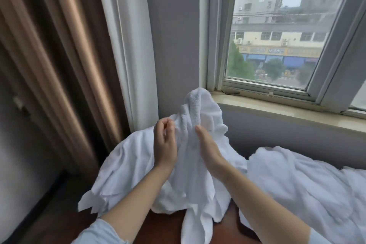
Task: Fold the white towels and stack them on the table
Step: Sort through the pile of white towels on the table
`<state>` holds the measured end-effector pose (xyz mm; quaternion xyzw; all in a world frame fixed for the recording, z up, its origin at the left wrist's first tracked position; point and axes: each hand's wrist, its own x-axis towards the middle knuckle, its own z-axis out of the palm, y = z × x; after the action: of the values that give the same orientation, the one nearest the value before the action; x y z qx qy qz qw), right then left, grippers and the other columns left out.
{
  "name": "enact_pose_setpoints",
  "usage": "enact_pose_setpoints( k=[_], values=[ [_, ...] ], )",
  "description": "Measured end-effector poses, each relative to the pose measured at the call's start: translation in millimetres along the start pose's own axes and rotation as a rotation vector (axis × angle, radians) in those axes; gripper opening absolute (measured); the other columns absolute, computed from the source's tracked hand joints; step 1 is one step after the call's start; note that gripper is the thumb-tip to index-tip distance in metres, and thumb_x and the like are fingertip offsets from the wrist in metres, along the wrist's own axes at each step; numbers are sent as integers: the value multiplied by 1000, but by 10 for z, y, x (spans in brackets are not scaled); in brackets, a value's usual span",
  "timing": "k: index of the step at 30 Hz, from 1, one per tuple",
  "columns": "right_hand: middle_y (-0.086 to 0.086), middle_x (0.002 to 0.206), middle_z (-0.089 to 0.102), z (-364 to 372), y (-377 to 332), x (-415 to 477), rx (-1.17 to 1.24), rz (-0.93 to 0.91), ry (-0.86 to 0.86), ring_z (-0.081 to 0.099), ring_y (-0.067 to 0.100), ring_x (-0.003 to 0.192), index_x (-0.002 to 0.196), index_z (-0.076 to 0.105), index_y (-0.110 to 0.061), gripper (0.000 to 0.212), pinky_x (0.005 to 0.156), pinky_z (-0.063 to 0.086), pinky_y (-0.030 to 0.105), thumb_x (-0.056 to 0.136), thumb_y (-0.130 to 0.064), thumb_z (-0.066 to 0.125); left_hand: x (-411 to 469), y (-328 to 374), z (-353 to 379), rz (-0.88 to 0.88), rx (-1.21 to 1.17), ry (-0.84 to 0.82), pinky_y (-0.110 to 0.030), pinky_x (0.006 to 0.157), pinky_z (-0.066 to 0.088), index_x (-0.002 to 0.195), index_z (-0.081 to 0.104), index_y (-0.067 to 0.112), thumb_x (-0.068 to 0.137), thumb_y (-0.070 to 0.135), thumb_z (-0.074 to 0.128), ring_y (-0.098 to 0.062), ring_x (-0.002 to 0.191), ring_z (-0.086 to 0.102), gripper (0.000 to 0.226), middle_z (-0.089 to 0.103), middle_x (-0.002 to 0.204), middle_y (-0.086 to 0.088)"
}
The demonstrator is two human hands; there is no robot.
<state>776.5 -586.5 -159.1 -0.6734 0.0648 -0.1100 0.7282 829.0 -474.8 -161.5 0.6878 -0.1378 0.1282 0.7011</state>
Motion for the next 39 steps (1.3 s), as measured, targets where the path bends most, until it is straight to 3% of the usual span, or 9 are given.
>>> enact_pose_setpoints(
  k=[3,6,12,15,18,20,23,26,39],
  values=[
    [-3,113,65,672,-13,290,-13,-41,-98,58,2,108,116,61,-10,38,98,45,22,107,-34,33,389,-73,-629,82,42,69,-15,79,41,95,55,25,103,23,46,-6,84,51,13,56,95,1],
    [-9,100,61,1201,68,552,-36,-35,-174,57,-8,89,107,60,-10,35,77,43,5,107,-31,32,677,-255,-1158,98,111,86,-19,81,45,103,58,17,103,27,47,-6,86,53,15,58,101,-4],
    [-14,86,63,1750,539,945,-206,-42,-194,61,3,84,103,61,-22,21,75,51,22,96,-12,43,992,-832,-1777,43,283,6,-1,85,38,120,56,19,99,25,55,11,105,52,21,46,121,8],
    [-5,119,51,1732,893,1097,-476,-26,-63,55,16,94,136,45,-18,47,78,47,31,91,-9,49,1062,-1203,-1885,-14,523,-99,-9,91,34,136,49,28,95,23,60,-4,116,47,43,35,133,12],
    [-4,152,16,1645,1181,1200,-788,-69,-5,48,16,100,156,-6,-33,85,61,42,27,93,-9,46,1070,-1510,-1912,-111,699,-246,-18,102,28,148,33,42,96,28,58,-16,140,27,60,11,158,4],
    [-1,164,0,1580,1372,1270,-998,-155,-50,50,27,116,156,1,-40,84,56,40,27,91,-5,42,1086,-1684,-1905,-154,794,-353,-29,114,25,150,21,50,95,41,56,-16,149,10,66,-6,161,13],
    [-6,166,-9,1511,1607,1387,-1209,-143,-173,28,33,142,156,15,-41,74,90,48,38,93,-11,41,1168,-1918,-1846,-230,997,-511,-55,120,11,150,11,53,94,59,47,-22,150,-11,68,-17,161,7],
    [-11,164,-16,1517,1762,1491,-1245,-70,-262,10,35,150,154,11,-47,71,109,36,44,97,-17,38,1206,-2140,-1801,-333,1064,-591,-61,119,6,150,0,55,93,65,40,-25,148,-23,70,-22,161,3],
    [-9,163,-20,1303,2025,1782,-1187,-41,-333,9,29,151,154,9,-47,69,105,42,46,100,-17,39,1299,-2481,-1604,-361,1116,-620,-60,117,8,149,-4,56,93,67,40,-29,148,-23,73,-23,162,1]
  ],
)
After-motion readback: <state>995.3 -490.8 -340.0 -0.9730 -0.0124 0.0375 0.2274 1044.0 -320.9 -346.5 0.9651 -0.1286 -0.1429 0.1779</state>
